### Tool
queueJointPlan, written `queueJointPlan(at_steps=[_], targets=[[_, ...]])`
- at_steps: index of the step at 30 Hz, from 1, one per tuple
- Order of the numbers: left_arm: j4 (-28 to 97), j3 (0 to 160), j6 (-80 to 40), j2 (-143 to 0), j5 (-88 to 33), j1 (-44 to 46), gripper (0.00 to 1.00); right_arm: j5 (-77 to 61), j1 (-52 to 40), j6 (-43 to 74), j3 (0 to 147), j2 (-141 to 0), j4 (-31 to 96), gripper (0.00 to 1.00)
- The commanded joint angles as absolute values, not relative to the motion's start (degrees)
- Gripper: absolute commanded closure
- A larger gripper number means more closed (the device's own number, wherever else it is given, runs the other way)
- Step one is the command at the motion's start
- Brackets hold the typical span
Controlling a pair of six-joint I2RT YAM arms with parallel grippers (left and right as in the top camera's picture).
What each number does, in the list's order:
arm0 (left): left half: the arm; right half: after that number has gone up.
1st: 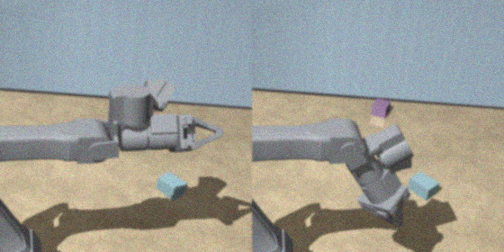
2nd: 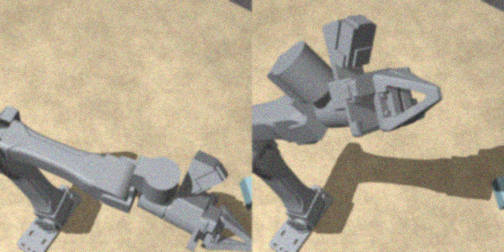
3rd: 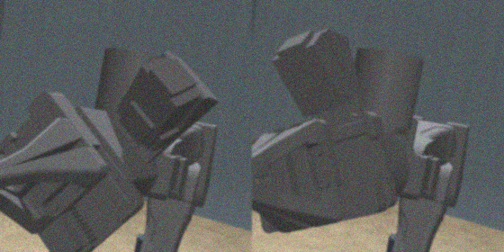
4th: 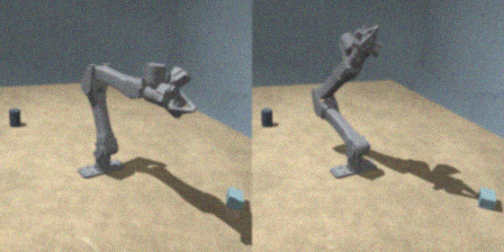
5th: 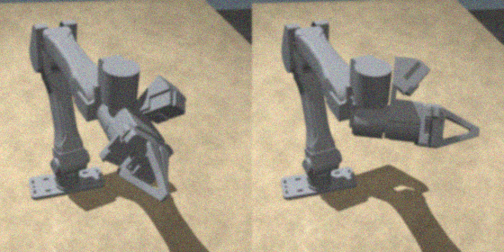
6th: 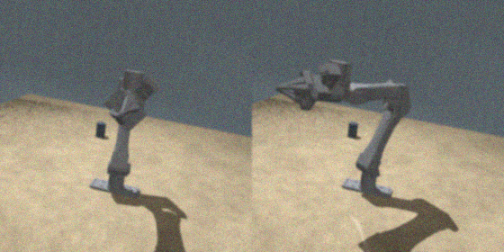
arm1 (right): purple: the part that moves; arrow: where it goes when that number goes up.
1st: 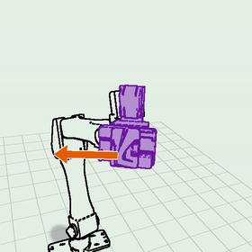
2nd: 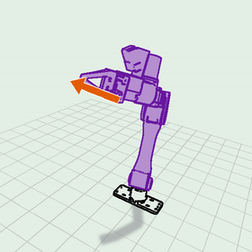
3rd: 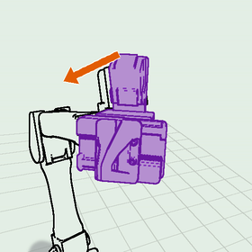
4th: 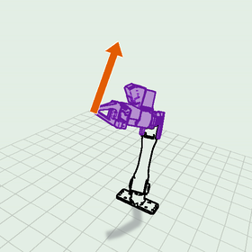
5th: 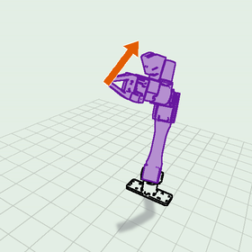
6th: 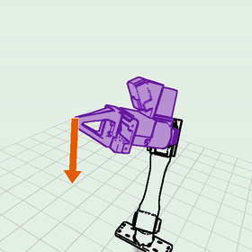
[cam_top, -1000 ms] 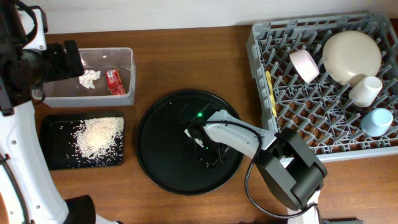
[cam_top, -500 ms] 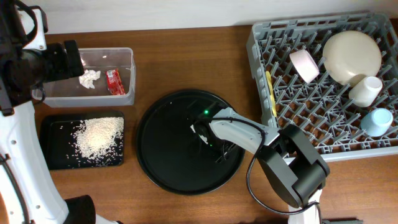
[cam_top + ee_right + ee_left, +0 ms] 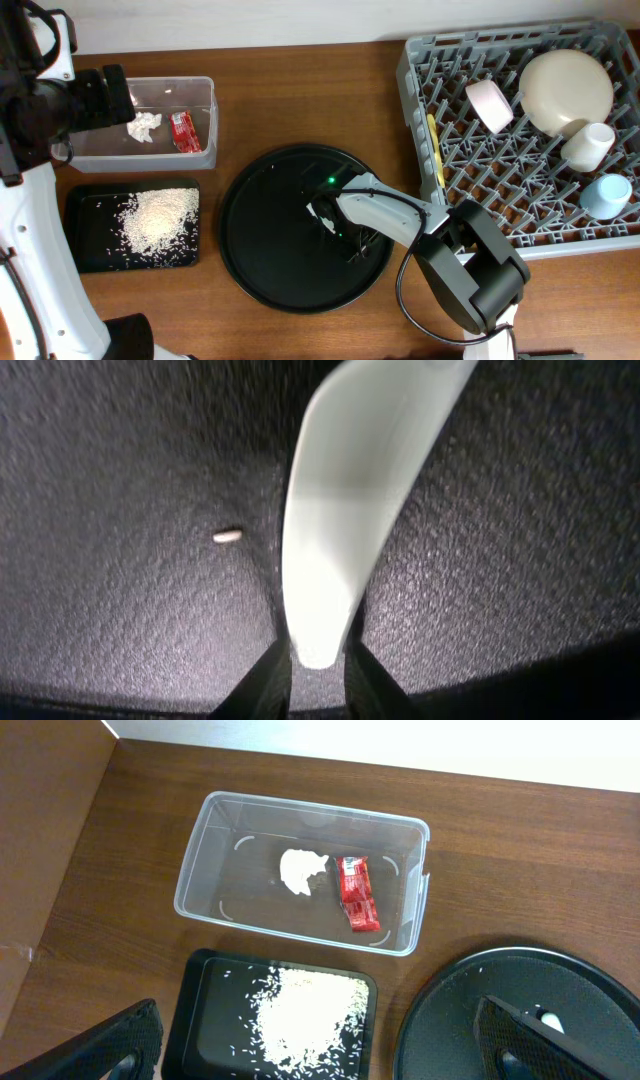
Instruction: Sort waste into correct bins and load items into the dishwasher rack
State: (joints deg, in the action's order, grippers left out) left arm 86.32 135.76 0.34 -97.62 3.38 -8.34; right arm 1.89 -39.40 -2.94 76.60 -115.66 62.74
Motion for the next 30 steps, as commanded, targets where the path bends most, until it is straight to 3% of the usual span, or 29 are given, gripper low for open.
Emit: queueJointPlan(at_steps=[1,6,7,8,10,17,22,30], targets=[[86.21,136.22,-0.03,-97.27,3.20,-8.69,0.01,2.22,-39.33,-1.54,77.49,-115.70,63.44,0.78],[86.21,136.22,-0.03,-97.27,3.20,-8.69,0.01,2.11,-39.33,-1.41,77.89,-115.63,63.44,0.81],[86.21,136.22,-0.03,-97.27,3.20,-8.69,0.00,1.69,-39.35,-1.43,77.89,-115.63,63.48,0.69],[86.21,136.22,-0.03,-97.27,3.20,-8.69,0.01,1.67,-39.35,-1.43,77.89,-115.63,63.46,0.50],[86.21,136.22,-0.03,-97.27,3.20,-8.69,0.01,1.43,-39.35,-2.04,77.87,-115.66,62.52,0.46],[86.21,136.22,-0.03,-97.27,3.20,-8.69,0.01,-0.86,-39.29,-4.25,77.87,-115.66,59.09,0.62],[86.21,136.22,-0.03,-97.27,3.20,-8.69,0.00,-0.84,-39.22,-4.21,77.84,-115.66,58.63,0.78],[86.21,136.22,-0.03,-97.27,3.20,-8.69,0.01,2.63,-39.24,-2.24,77.95,-115.61,58.89,0.81]])
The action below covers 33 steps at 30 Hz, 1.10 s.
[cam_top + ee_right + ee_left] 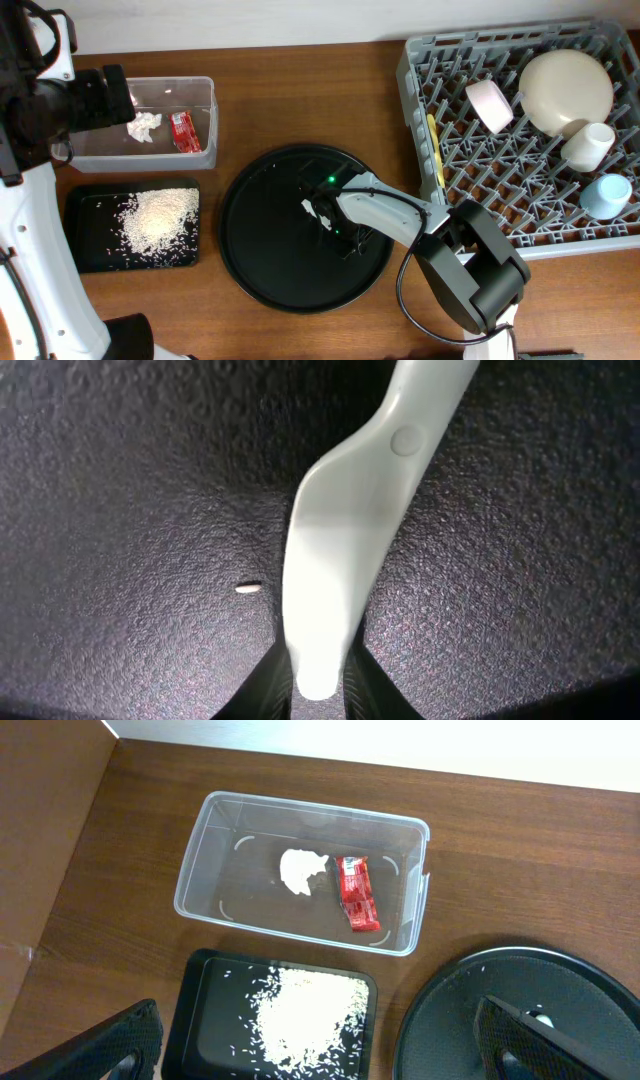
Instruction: Sort waste into correct bins and load items into the dishwasher rack
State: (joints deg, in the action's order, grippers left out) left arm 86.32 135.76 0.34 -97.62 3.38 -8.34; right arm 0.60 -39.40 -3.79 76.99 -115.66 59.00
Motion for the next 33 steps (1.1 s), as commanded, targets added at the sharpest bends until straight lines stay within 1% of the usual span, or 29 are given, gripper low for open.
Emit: queueJointPlan(at_steps=[1,3,12,17,20,23,25,30,33], targets=[[86.21,136.22,-0.03,-97.27,3.20,-8.69,0.01,2.66,-39.24,-1.93,78.02,-115.48,59.11,0.81],[86.21,136.22,-0.03,-97.27,3.20,-8.69,0.01,2.63,-39.24,-0.95,78.56,-115.07,59.72,0.83],[86.21,136.22,-0.03,-97.27,3.20,-8.69,0.01,3.73,-39.24,-0.54,85.95,-114.08,65.10,0.83],[86.21,136.22,-0.03,-97.27,3.20,-8.69,0.01,4.03,-39.22,0.01,92.99,-114.02,68.01,0.84],[86.21,136.22,-0.03,-97.27,3.20,-8.69,0.00,9.19,-39.16,2.48,98.02,-114.02,70.37,0.84],[86.21,136.22,-0.03,-97.27,3.20,-8.69,0.01,10.37,-37.98,2.63,103.20,-114.02,72.62,0.85],[86.21,136.22,-0.03,-97.27,3.20,-8.69,0.01,11.22,-36.12,5.08,106.76,-114.02,73.63,0.87],[86.21,136.22,-0.03,-97.27,3.20,-8.69,0.01,10.79,-28.42,6.74,113.80,-114.02,74.63,0.86],[86.21,136.22,-0.03,-97.27,3.20,-8.69,0.01,10.83,-22.06,6.59,115.66,-114.02,74.59,0.85]])
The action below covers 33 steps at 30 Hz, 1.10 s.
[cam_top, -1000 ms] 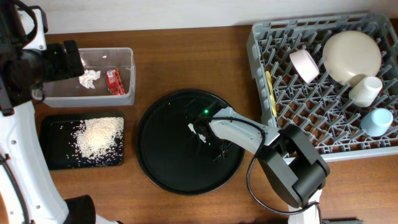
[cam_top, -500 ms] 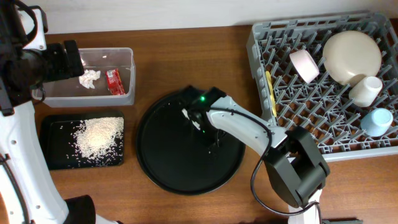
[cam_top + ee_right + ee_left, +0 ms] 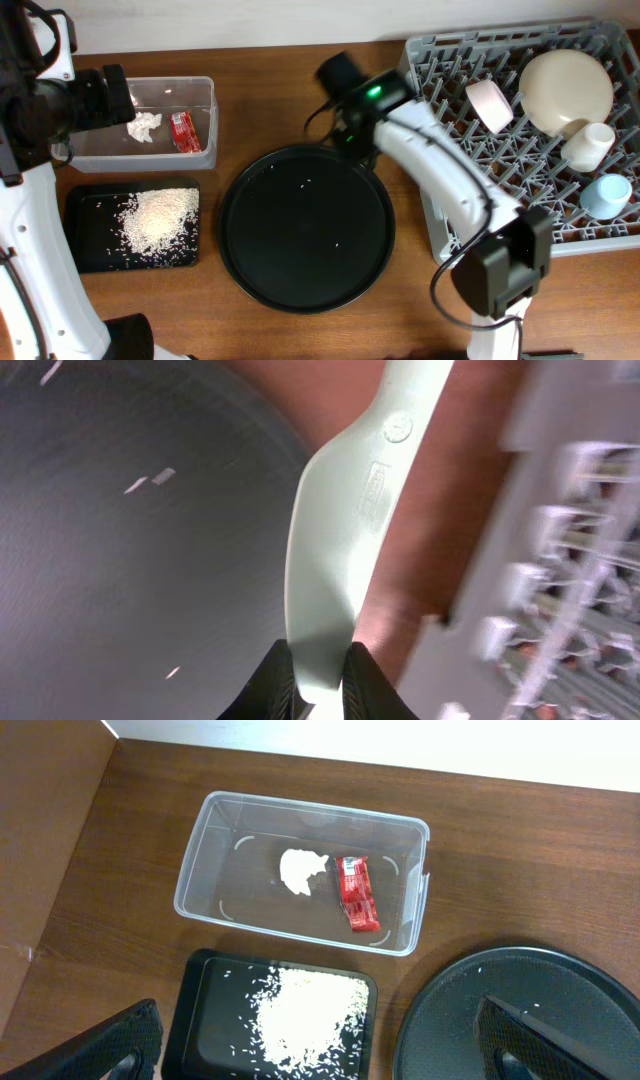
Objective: Sort waste into correct bins and load items into the dishwasher rack
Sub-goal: 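Lift the spoon and carry it right toward the dish rack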
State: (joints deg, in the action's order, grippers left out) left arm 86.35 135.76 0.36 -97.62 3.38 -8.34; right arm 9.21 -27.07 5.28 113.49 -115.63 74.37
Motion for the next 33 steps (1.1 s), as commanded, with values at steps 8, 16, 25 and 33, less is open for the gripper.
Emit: queueJointPlan(at_steps=[8,16,25,33], targets=[[86.21,136.22,-0.03,-97.27,3.20,-8.69,0.01,4.95,-6.55,-2.04,115.39,-114.32,73.52,0.82],[86.21,136.22,-0.03,-97.27,3.18,-8.69,0.01,-2.02,-3.49,-11.20,113.54,-115.79,73.28,0.82],[86.21,136.22,-0.03,-97.27,3.20,-8.69,0.01,-1.74,-3.68,-11.60,107.94,-118.56,71.55,0.64],[86.21,136.22,-0.03,-97.27,3.20,-8.69,0.01,-3.29,-4.38,-10.07,113.49,-114.41,75.90,0.19]])
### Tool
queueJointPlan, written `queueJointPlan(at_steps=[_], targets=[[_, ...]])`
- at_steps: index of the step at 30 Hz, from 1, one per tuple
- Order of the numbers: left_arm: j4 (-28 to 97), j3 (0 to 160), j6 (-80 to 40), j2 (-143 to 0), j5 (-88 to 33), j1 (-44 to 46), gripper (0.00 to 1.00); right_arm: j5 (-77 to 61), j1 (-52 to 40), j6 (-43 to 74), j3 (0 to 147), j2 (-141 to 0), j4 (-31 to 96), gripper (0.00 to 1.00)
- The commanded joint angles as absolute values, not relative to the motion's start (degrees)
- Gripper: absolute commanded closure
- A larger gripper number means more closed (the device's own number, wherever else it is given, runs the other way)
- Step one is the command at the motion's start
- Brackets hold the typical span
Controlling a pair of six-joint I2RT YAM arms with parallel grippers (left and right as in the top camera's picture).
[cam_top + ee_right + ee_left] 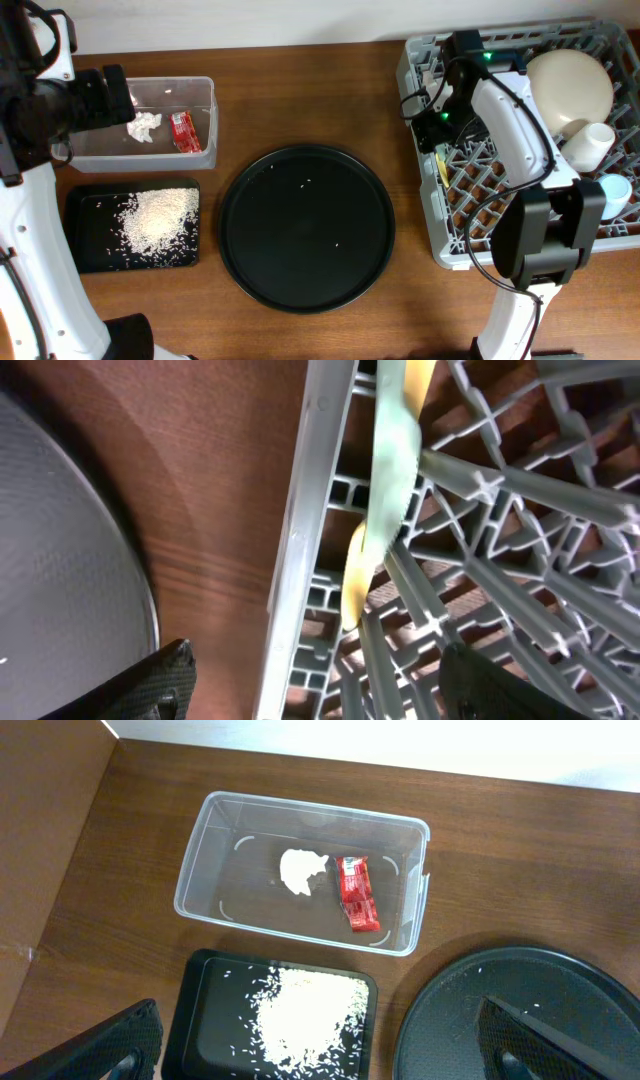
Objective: Sort waste into correct bins and load items into the dishwasher rack
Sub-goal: 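Lift the spoon and carry it right toward the dish rack, then insert the spoon into the rack slots and open the right gripper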
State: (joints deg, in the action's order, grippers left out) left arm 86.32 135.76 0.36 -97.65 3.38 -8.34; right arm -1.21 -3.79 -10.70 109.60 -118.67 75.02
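A pale spoon [395, 450] lies in the grey dishwasher rack [500, 250], across a yellow utensil [352, 585] by the rack's left wall. My right gripper [437, 118] hovers over that spot, open [320, 690], with nothing between its fingers. My left gripper [95, 95] hangs open [320, 1055] high over the clear waste bin [190, 890], which holds a crumpled white tissue [302, 870] and a red wrapper [358, 895]. The round black tray [300, 250] carries only a few rice grains.
A rectangular black tray [80, 200] with a heap of rice sits in front of the bin. The rack also holds a pink cup [489, 105], a cream bowl [566, 90], a white cup [588, 145] and a blue cup [606, 195].
My right gripper was shut on the spoon over the table at the round tray's far edge. It is now open over the rack's left side, and the spoon lies in the rack.
My right gripper was shut on the spoon's handle down on the round tray, and still there a second later. Then it held the spoon beyond the tray's far edge. Now the spoon rests in the rack, released. My left arm stayed above the bin throughout.
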Motion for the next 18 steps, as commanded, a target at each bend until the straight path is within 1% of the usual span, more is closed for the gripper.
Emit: queueJointPlan(at_steps=[1,5,9,10,11,12,13,16,18], targets=[[86.21,136.22,-0.03,-97.27,3.20,-8.69,0.01,-5.56,-4.75,-10.07,114.50,-113.21,76.31,0.19],[86.21,136.22,-0.03,-97.27,3.20,-8.69,0.01,-14.06,-7.84,-10.33,114.85,-109.67,76.23,0.19],[86.21,136.22,-0.03,-97.27,3.20,-8.69,0.01,-16.25,-13.56,-10.26,114.89,-106.21,75.11,0.20],[86.21,136.22,-0.03,-97.27,3.20,-8.69,0.01,-16.10,-15.20,-10.22,114.91,-104.84,74.54,0.18],[86.21,136.22,-0.03,-97.27,3.20,-8.69,0.01,-16.08,-16.49,-10.22,115.13,-103.63,74.30,0.14],[86.21,136.22,-0.03,-97.27,3.20,-8.69,0.01,-16.05,-18.00,-10.04,115.61,-102.02,73.97,0.05],[86.21,136.22,-0.03,-97.27,3.20,-8.69,0.01,-15.90,-19.11,-10.04,116.09,-100.55,73.71,0.02],[86.21,136.22,-0.03,-97.27,3.20,-8.69,0.01,-12.93,-22.37,-10.07,117.82,-93.86,73.49,0.02],[86.21,136.22,-0.03,-97.27,3.20,-8.69,0.00,-8.25,-22.92,-10.07,117.82,-89.54,73.65,0.02]])
